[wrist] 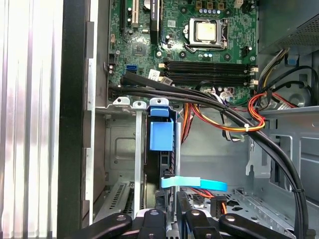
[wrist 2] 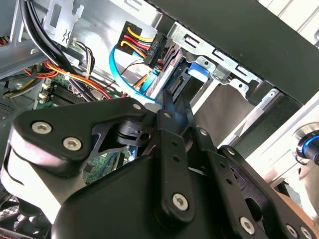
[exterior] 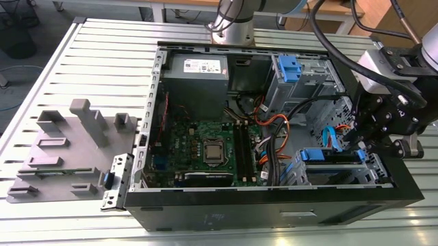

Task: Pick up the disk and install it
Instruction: 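Insert the second disk wire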

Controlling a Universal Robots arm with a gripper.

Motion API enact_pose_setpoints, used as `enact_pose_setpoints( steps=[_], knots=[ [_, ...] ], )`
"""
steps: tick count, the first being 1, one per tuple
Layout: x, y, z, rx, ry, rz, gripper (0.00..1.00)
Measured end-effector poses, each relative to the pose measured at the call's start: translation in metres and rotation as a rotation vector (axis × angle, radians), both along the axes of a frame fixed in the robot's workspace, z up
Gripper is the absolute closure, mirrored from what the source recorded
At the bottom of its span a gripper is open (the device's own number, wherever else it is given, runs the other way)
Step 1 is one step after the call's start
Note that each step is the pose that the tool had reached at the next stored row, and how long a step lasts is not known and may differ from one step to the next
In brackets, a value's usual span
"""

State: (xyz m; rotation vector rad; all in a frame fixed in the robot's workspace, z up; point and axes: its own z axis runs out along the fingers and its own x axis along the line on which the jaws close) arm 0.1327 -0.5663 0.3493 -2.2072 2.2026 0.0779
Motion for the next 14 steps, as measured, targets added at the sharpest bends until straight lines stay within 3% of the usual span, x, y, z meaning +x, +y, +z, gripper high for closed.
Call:
enact_pose_setpoints(
  steps=[10, 14],
  knots=[
    [0.0, 0.0, 0.0009, -0.0001, 0.0, 0.0, 0.76],
    [0.0, 0.0, 0.0051, 0.0, 0.0, 0.0, 0.76]
  ],
)
